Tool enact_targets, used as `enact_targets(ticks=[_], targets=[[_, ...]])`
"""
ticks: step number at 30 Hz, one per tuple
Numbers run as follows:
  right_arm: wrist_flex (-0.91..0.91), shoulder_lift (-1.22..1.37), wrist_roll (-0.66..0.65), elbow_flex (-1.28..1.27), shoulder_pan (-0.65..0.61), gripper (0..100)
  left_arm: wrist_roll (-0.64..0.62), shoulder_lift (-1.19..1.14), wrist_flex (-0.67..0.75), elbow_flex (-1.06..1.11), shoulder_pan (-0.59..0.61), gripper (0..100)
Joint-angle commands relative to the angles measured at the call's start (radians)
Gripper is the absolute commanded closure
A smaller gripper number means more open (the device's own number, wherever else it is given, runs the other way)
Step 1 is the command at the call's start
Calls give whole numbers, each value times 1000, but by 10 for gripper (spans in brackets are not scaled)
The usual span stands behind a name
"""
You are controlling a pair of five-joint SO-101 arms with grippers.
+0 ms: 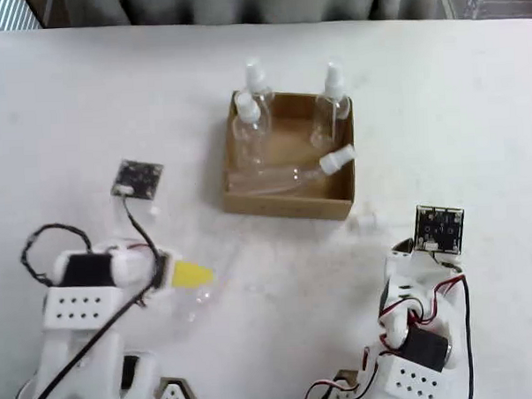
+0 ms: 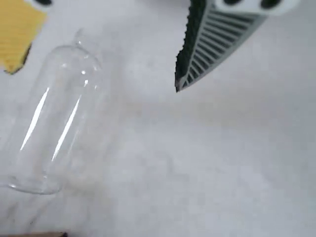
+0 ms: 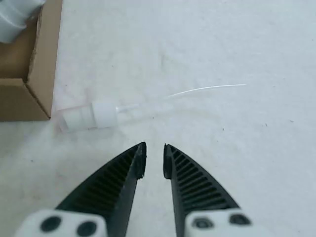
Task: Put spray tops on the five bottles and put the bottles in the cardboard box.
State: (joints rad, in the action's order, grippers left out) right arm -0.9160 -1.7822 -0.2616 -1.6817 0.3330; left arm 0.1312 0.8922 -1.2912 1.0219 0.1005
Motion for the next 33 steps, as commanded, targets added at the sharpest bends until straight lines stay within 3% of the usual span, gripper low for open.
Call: enact_targets(ticks=[1,6,16,23,28,33], targets=[[-8,-4,-8,-9,13,961,118,22,-112,-224,67,609],[-8,-4,-8,-9,12,961,244,16,-198,-440,31,703],[-8,-4,-8,-9,8,961,275,-35,-204,-595,-346,725],[-8,-4,-8,-9,8,961,373,-461,-189,-901,-435,725],[-8,-4,-8,-9,10,961,537,-714,-189,-1117,-490,725],[-10,-4,-8,-9,10,961,717,-871,-149,-1201,-544,727]])
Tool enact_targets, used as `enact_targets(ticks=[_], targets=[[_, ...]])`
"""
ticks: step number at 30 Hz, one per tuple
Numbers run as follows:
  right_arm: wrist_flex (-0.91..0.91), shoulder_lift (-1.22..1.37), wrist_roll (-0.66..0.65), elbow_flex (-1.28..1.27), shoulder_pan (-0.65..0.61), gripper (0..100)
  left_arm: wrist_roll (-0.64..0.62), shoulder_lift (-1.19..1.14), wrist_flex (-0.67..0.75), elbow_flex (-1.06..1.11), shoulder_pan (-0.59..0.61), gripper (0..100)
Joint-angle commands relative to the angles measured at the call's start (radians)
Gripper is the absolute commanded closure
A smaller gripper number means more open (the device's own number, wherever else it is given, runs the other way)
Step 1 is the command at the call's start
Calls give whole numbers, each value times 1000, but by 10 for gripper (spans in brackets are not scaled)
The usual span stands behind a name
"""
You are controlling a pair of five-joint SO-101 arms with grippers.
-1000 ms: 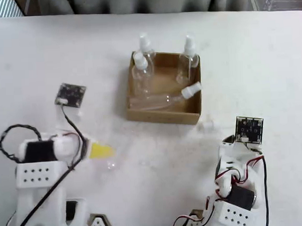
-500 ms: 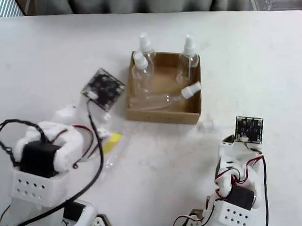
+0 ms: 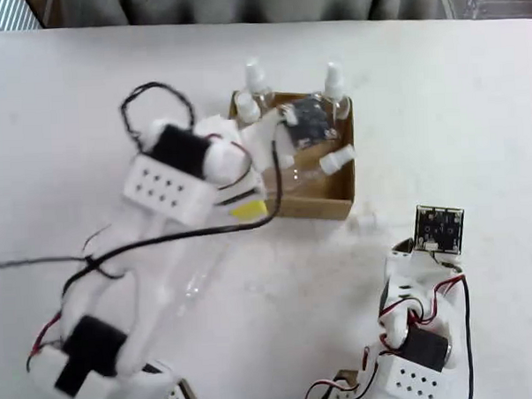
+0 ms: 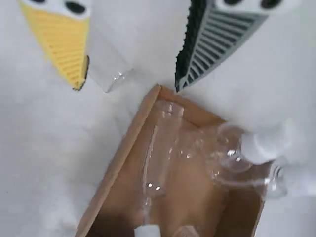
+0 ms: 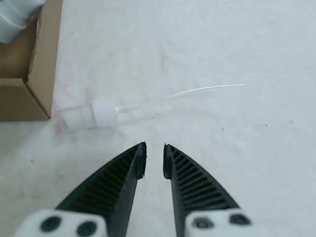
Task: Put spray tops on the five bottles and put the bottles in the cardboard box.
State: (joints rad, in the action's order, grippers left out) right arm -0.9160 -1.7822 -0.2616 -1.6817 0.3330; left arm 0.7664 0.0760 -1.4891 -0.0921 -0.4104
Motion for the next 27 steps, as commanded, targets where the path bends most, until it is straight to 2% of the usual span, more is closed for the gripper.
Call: enact_targets(ticks=[1,6,13,20,23,27], targets=[[-13,-4,-8,-9,10,961,98,-82,64,-97,-38,727],[-22,-4,-8,-9,7,961,114,-228,158,-164,-45,725],[-22,-4,-8,-9,5,961,114,-461,163,-373,-44,725],[-22,-4,-8,-9,4,961,117,-610,2,-600,-45,728],[-22,-4,-8,-9,4,961,106,-639,-12,-641,-48,728],[-22,-4,-8,-9,4,961,-3,-654,20,-649,-50,728]])
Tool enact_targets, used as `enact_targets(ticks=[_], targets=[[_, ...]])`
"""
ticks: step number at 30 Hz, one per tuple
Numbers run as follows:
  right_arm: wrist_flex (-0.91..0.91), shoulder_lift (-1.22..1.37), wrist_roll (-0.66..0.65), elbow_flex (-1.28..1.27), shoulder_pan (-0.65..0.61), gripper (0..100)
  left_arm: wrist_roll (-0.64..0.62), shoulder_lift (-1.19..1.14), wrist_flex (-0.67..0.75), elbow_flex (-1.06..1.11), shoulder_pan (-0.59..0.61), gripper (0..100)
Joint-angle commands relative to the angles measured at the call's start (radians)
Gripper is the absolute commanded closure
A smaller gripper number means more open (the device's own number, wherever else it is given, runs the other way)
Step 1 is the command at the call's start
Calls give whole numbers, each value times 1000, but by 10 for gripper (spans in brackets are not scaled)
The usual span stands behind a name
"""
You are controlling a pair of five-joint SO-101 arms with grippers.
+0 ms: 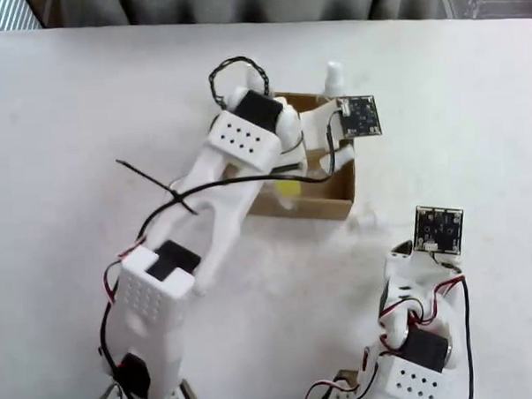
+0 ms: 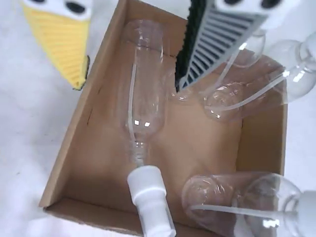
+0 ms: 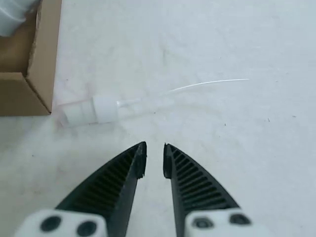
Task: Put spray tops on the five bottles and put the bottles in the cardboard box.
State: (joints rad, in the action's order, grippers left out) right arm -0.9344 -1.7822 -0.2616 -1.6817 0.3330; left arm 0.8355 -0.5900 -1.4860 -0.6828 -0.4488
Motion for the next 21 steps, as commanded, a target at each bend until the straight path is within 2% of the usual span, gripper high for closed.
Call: enact_targets(ticks=[1,7,15,21], targets=[[-4,-4,-8,-9,4,961,-94,12,31,-55,-10,728],[-4,-4,-8,-9,5,961,-153,12,26,-51,-8,728],[-4,-4,-8,-9,7,961,-153,8,-21,-48,-2,729],[-2,-4,-8,-9,7,961,-153,36,-169,-64,-28,729]])
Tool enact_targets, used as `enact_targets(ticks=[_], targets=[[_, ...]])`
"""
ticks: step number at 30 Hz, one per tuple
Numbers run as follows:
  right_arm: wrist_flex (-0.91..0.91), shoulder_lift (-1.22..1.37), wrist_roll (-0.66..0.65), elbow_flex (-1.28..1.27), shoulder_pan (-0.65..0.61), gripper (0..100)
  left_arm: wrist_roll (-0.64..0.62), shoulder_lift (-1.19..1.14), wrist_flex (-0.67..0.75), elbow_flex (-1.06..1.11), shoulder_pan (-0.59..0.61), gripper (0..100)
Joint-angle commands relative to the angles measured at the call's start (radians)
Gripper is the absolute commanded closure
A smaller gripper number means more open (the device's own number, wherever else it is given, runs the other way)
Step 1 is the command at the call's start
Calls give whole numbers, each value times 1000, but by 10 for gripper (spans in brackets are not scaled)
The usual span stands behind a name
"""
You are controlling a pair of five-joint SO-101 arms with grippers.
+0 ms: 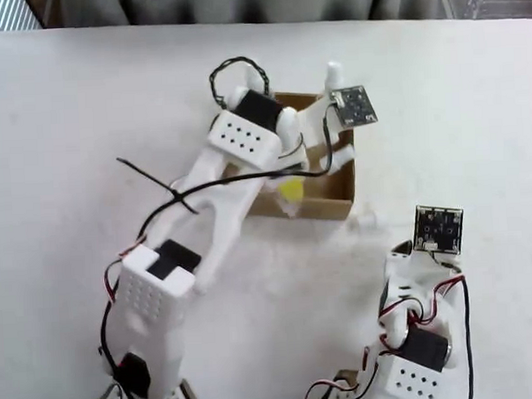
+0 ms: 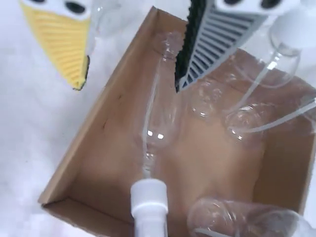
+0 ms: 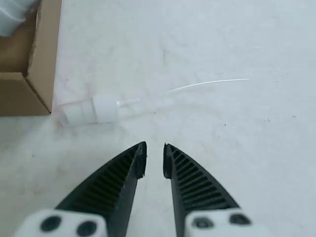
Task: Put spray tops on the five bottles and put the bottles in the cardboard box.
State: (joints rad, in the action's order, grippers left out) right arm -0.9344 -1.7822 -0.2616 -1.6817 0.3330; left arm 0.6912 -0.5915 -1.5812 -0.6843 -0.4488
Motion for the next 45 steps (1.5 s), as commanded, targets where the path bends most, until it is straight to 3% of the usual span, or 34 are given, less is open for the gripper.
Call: enact_targets(ticks=[1,9,12,17,25,31,36,40,45], targets=[[-2,-4,-8,-9,7,961,-9,54,-100,-61,-36,729],[4,-12,-8,-9,12,960,-51,255,-199,-31,-58,755],[4,-12,-8,-9,12,957,-63,351,-198,49,-51,814],[5,-12,-8,-9,12,957,-66,522,-196,245,-25,811],[-2,-8,-8,44,10,961,-66,823,-137,549,194,812],[-2,-4,-8,150,5,961,-68,1018,-17,888,426,812],[-10,-1,-9,253,-18,961,-68,1176,212,1237,613,812],[-105,-1,-8,348,-116,961,-94,1291,390,1467,716,813],[-165,-1,2,420,-268,961,-193,1357,496,1623,765,812]])
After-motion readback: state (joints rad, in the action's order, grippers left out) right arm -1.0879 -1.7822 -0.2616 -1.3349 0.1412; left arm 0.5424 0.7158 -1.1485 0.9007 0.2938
